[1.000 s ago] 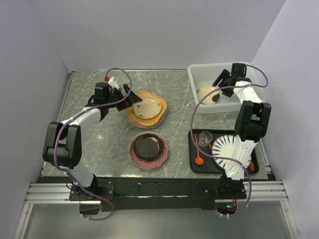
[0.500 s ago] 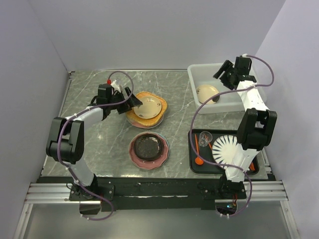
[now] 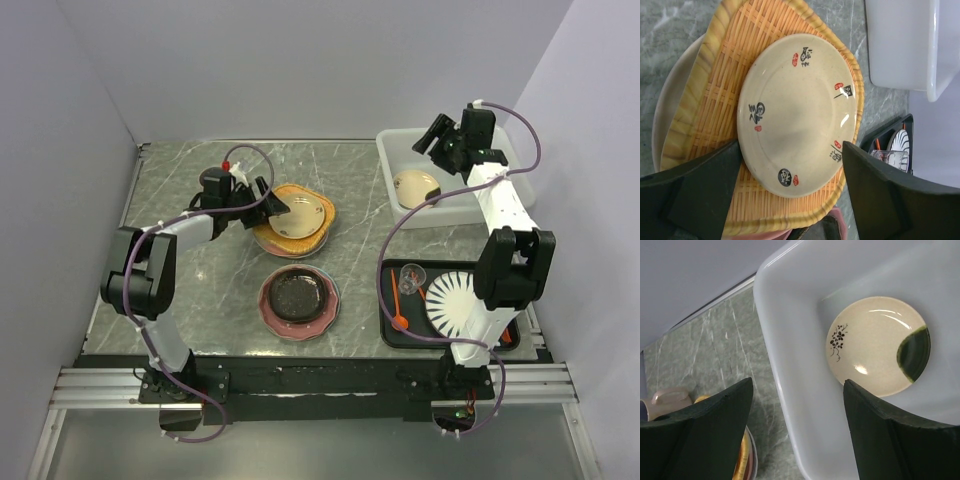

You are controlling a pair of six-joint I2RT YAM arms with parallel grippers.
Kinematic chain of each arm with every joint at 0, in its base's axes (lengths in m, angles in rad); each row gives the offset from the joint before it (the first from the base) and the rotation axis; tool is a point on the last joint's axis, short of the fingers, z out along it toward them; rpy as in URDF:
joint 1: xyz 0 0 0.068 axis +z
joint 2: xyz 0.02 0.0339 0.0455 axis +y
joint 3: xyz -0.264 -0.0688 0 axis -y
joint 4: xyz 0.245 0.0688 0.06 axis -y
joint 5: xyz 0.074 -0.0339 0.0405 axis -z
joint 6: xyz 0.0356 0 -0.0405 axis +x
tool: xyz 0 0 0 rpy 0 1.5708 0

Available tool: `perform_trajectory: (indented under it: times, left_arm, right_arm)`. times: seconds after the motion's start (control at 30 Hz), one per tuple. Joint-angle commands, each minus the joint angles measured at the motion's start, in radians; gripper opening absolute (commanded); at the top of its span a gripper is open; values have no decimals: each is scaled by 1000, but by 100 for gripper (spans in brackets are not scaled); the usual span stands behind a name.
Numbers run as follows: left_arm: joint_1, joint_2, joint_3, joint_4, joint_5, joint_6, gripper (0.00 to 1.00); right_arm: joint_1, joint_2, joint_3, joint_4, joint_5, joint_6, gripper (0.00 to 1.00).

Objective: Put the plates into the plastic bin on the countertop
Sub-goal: Place the plate in the plastic bin, then pick up the plate at the center of the board.

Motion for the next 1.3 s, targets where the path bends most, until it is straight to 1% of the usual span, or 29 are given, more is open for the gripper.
perform_trajectory:
  times: [0.0,0.03,0.07,0.13,0.17,0.2,0.23,0.3,0.33,0.4,0.43,0.53,0.8,0.93,1.03,1.1,1.27]
  left_arm:
    - [-7,20,18,9,1,3,79]
    - [-7,22,17,12,4,3,76]
    - [-7,23,15,16,9,0,70]
    - [-9,29,17,12,4,-1,63]
    - [-9,32,17,9,1,-4,55]
    - [-9,32,17,7,3,-5,51]
    - [-9,34,20,6,-2,-3,45]
    - [-10,35,21,-5,-7,0,37]
    - [-10,35,25,-7,-7,0,27]
    - [-10,37,25,-8,-7,0,18]
    - [-10,37,23,-8,-5,0,12]
    - [-10,35,18,-7,-4,-1,1]
    - [-12,20,3,3,-11,-8,1]
    - [-10,11,5,3,-11,-5,1]
    - [-10,17,14,-4,-5,-5,1]
    - [-12,18,12,-4,-7,-6,1]
    - [-12,15,8,-2,-10,-6,1]
  right_arm:
    - [-1,-75,-17,28,-30,-1,79]
    - [-1,-78,-20,29,-33,2,79]
    - [1,-83,-22,31,-38,1,79]
    - [1,-91,-17,25,-36,-4,79]
    - [-1,-92,-14,14,-35,-9,79]
    - [-1,-92,-5,8,-39,-12,79]
    - [-1,-92,0,0,-39,-15,79]
    - [-1,-95,0,-3,-45,-15,79]
    - [-1,-97,-3,-3,-47,-13,80]
    - [-1,-107,-13,6,-51,-12,79]
    - [1,-109,-16,8,-53,-10,79]
    - [1,-115,-22,9,-58,-10,79]
    - [-1,-143,-43,19,-82,-10,80]
    - [13,-170,-80,61,-120,-4,79]
    - [47,-184,-94,81,-166,-16,80]
    - [94,-170,-79,77,-194,-33,79]
    - [182,-72,19,-18,-223,-76,79]
